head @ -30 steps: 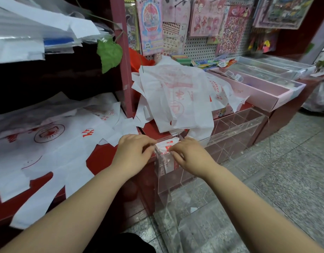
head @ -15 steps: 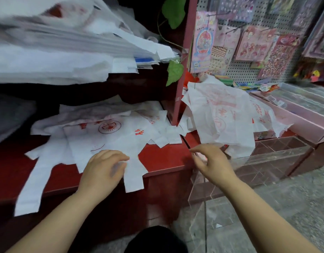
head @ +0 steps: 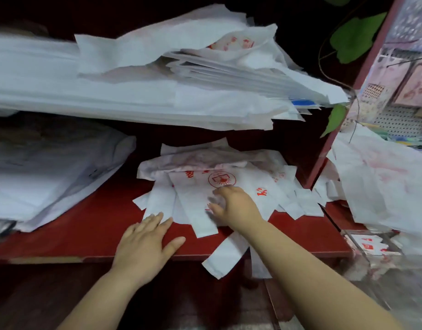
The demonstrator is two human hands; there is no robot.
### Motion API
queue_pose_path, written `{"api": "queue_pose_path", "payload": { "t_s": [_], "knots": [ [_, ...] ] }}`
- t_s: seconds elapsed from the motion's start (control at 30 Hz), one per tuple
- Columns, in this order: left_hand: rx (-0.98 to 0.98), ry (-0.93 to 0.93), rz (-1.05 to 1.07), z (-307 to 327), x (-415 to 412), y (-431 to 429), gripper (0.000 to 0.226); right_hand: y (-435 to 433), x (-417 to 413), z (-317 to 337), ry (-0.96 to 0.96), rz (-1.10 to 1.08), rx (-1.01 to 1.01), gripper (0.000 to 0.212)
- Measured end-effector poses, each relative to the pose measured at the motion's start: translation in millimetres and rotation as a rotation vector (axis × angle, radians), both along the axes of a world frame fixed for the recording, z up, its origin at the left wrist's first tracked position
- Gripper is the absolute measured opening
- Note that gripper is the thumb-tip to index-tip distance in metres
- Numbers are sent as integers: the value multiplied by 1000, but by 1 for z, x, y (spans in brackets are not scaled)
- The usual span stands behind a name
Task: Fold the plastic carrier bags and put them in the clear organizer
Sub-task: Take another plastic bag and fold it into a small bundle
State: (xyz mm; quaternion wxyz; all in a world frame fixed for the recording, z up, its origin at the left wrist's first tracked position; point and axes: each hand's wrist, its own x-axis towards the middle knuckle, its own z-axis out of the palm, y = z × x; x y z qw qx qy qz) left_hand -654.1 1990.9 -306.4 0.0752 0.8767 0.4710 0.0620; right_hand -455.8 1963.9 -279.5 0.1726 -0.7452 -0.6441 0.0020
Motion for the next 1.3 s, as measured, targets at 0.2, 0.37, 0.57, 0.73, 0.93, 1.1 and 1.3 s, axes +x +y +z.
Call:
{"api": "queue_pose_path", "payload": {
  "t_s": [0.2, 0.37, 0.57, 0.73, 0.93, 1.1, 1.3],
  "knots": [
    [12, -277, -92, -10, -23, 32, 85, 93, -11, 8, -153, -36, 0, 50],
    [180, -373, -148, -25, -19, 36, 36, 139, 4, -1, -212, -151, -29, 37],
    [209, -394, -124, -33, -20, 38, 45, 142, 8, 0, -231, -160, 84, 31],
    [11, -552, 72, -20, -21, 29, 75, 98, 5, 6, -237, 80, 533, 28],
    [-246, -1283, 32, 1, -42, 14, 91, 12, -2, -1, -163, 302, 522, 25],
    [-247, -954, -223, 13, -43, -11, 58, -21, -1, -2, -2, 305, 397, 21],
    [-125, -859, -187, 16, -20, -34, 48, -40, -11, 10, 181, 204, 201, 20]
  ]
}}
